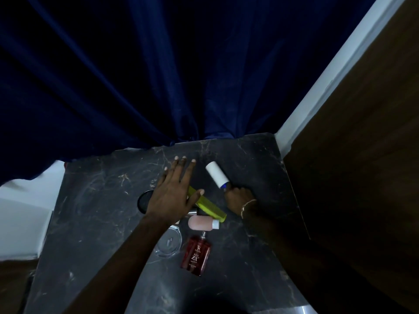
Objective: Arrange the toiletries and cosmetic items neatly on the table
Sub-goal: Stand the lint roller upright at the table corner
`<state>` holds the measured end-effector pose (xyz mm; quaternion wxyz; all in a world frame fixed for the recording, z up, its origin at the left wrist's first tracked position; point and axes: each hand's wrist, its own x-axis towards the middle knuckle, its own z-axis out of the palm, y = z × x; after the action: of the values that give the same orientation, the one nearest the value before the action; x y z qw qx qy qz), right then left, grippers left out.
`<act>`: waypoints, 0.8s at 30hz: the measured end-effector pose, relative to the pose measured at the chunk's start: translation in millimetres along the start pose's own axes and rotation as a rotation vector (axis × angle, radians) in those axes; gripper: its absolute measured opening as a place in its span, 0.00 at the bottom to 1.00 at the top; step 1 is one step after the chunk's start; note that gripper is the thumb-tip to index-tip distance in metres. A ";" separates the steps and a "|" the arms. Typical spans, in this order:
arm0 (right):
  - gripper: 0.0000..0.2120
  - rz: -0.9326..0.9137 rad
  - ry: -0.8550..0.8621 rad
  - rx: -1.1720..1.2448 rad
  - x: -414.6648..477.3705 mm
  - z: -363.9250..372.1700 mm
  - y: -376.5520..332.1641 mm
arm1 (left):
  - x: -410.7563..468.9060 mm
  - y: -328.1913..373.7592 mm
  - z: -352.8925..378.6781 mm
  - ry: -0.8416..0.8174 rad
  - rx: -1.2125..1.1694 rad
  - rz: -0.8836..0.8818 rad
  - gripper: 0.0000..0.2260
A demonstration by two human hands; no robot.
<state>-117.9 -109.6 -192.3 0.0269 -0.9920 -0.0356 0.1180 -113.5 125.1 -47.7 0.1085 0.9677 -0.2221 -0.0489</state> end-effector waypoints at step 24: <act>0.16 0.498 0.012 0.246 11.2 -18.4 92.1 | -8.6 -5.8 7.2 -0.036 -0.035 -0.039 0.36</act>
<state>-96.9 -201.3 -182.7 0.1176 -0.9601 0.2243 0.1187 -119.8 132.6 -55.6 0.1203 0.9688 -0.2045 -0.0722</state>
